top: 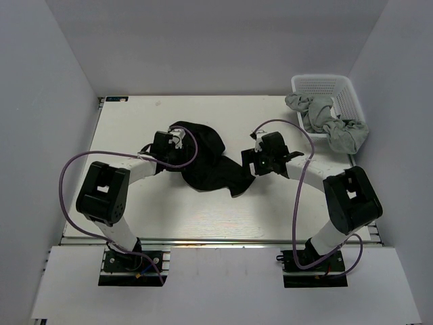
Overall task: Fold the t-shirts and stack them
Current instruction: Flatten out the tshirt
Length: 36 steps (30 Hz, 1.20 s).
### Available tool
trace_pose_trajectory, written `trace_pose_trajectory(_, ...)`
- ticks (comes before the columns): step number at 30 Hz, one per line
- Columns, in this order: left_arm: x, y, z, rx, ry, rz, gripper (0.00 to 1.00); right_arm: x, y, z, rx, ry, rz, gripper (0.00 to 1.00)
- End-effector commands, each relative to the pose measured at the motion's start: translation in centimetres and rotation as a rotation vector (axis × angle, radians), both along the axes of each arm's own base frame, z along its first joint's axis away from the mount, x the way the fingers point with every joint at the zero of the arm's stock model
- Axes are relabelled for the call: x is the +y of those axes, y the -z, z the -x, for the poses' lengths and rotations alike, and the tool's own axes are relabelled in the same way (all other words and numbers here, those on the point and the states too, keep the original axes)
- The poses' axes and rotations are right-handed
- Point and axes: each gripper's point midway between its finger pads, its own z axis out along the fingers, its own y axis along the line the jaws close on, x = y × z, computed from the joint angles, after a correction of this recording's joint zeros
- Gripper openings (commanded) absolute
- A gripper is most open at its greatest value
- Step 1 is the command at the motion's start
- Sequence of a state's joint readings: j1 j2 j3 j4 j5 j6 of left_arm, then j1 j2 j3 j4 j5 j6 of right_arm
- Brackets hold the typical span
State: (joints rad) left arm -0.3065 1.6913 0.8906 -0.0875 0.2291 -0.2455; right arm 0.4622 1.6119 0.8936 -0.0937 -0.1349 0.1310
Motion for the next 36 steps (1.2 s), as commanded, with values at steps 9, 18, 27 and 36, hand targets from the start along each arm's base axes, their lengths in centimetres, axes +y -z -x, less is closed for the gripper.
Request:
trace_pose_trajectory(9, -1.2, -0.1, -0.4, -0.012, 0.027, -0.029, 0.27, 0.4, 1.3, 0.3, -0.008, 0.062, 0.066, 0.9)
trace_pose_trajectory(18, -1.8, -3.5, -0.2, -0.094, 0.047, 0.014, 0.0, 0.6, 3.9, 1.5, 0.028, 0.054, 0.151, 0.66)
trace_pose_trajectory(27, -2.0, -9.7, -0.2, -0.256, 0.053, 0.076, 0.0, -0.3, -0.3, -0.6, -0.116, 0.137, 0.205, 0.0)
trace_pose_trajectory(36, -2.2, -20.9, 0.6, -0.528, 0.054, 0.207, 0.0, 1.6, -14.7, -1.7, -0.459, 0.121, -0.103, 0.0)
